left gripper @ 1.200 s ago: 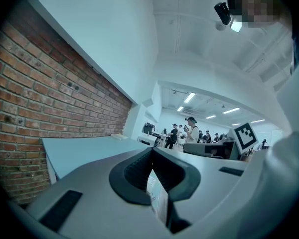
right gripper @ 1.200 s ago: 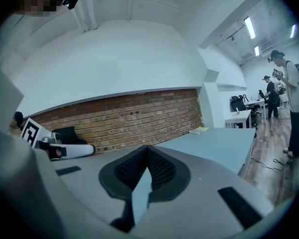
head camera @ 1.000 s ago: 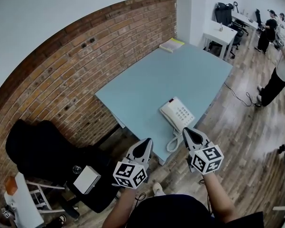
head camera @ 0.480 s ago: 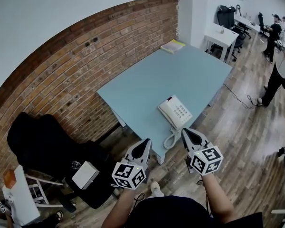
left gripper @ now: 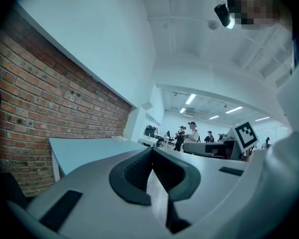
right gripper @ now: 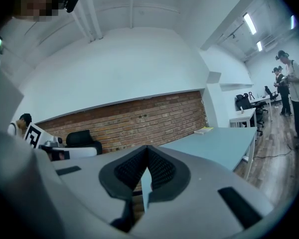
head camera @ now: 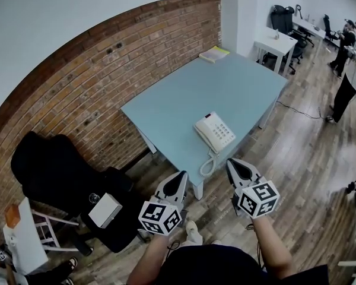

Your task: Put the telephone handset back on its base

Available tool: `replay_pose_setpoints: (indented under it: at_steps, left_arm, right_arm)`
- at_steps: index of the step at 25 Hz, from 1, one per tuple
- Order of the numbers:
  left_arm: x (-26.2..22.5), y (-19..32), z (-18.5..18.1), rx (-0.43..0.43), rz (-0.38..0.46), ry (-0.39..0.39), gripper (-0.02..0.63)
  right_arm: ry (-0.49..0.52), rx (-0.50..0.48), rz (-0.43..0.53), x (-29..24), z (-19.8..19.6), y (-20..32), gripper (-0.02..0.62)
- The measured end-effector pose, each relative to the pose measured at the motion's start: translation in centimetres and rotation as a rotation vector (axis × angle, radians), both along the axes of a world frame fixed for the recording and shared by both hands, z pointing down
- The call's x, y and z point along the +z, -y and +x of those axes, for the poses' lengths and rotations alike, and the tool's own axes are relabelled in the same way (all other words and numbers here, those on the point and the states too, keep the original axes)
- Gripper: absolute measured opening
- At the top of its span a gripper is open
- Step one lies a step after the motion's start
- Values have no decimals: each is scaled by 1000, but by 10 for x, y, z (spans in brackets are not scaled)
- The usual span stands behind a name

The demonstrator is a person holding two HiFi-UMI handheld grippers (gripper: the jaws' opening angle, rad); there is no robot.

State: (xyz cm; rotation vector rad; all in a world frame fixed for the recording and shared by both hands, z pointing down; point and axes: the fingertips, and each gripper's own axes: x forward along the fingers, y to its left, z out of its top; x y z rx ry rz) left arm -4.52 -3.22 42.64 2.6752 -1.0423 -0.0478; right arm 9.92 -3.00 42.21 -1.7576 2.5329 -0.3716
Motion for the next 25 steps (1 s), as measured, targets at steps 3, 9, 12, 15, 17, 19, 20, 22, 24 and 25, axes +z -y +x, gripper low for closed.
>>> replay_pose_setpoints:
  at_steps: [3, 9, 12, 15, 17, 19, 20, 22, 24, 25]
  left_arm:
    - [-3, -12, 3, -1, 8, 4, 9]
    - [-8, -33, 5, -8, 21, 10, 9]
    - [-9, -41, 5, -11, 24, 13, 9]
    - [-8, -49, 7, -11, 23, 16, 9]
    - [-7, -55, 9, -6, 23, 20, 9]
    - [-8, -62, 14, 3, 26, 23, 9]
    - [-8, -66, 16, 8, 28, 26, 9]
    - [-10, -72, 20, 14, 32, 30, 9]
    - [-9, -78, 23, 15, 34, 35, 9]
    - [-9, -81, 24, 14, 35, 37, 9]
  right_arm:
    - [0, -9, 5, -2, 1, -12, 12]
    - [-1, -17, 14, -5, 1, -33, 12]
    - [-1, -22, 18, -7, 2, -41, 12]
    - [6, -22, 21, -7, 3, -50, 12]
    - [12, -19, 23, -7, 4, -57, 12]
    - [17, -16, 26, -7, 6, -64, 12]
    - [19, -14, 27, -7, 7, -67, 12]
    - [23, -11, 31, -8, 9, -73, 12]
    - [26, -13, 32, -7, 12, -80, 12]
    - [28, -14, 32, -6, 13, -83, 12]
